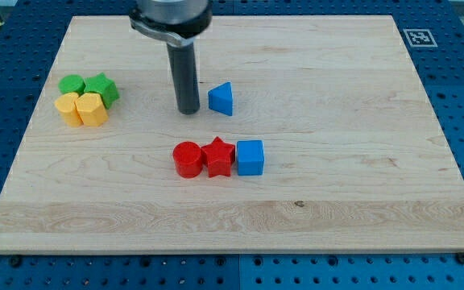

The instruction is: Move the blue triangle closer to the blue cube

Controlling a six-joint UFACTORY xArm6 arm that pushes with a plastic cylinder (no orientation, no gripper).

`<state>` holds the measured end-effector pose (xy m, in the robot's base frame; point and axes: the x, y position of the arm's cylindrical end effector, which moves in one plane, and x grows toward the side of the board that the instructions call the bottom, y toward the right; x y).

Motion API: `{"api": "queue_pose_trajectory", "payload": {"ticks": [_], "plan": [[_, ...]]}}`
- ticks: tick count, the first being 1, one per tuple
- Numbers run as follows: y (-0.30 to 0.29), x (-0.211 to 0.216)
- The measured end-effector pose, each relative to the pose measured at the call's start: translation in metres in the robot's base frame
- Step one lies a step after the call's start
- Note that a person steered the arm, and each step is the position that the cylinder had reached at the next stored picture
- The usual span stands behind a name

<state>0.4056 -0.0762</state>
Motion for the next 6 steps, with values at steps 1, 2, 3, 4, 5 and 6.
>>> {"api": "queue_pose_trajectory", "payload": {"ticks": [1,2,3,4,5,6], "plan": [[-0.007,-0.030],[-0.001,-0.042],[0.012,-0.042],[0.022,-0.041],[0.039,-0.029],[0.057,-0.020]]}}
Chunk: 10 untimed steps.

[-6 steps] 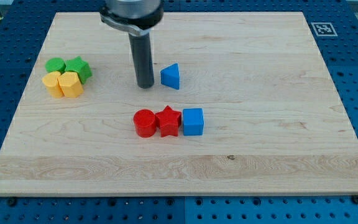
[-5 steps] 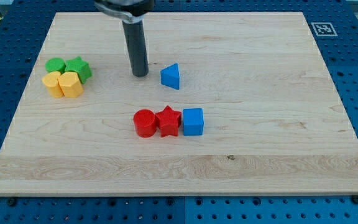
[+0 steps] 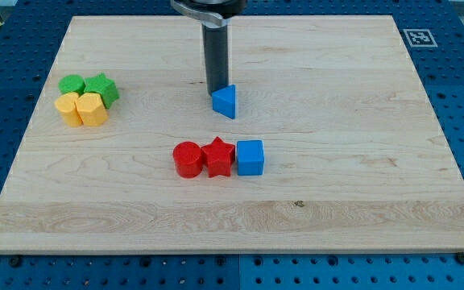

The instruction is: Move the blue triangle closer to the blue cube

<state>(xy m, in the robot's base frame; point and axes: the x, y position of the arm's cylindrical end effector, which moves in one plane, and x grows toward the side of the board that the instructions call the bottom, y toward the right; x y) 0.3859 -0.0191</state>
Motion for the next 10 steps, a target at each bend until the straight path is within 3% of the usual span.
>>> {"api": "queue_pose_trajectory", "payload": {"ticks": [5,10], "plan": [[-0.010,0.053],[0.030,0.059]]}}
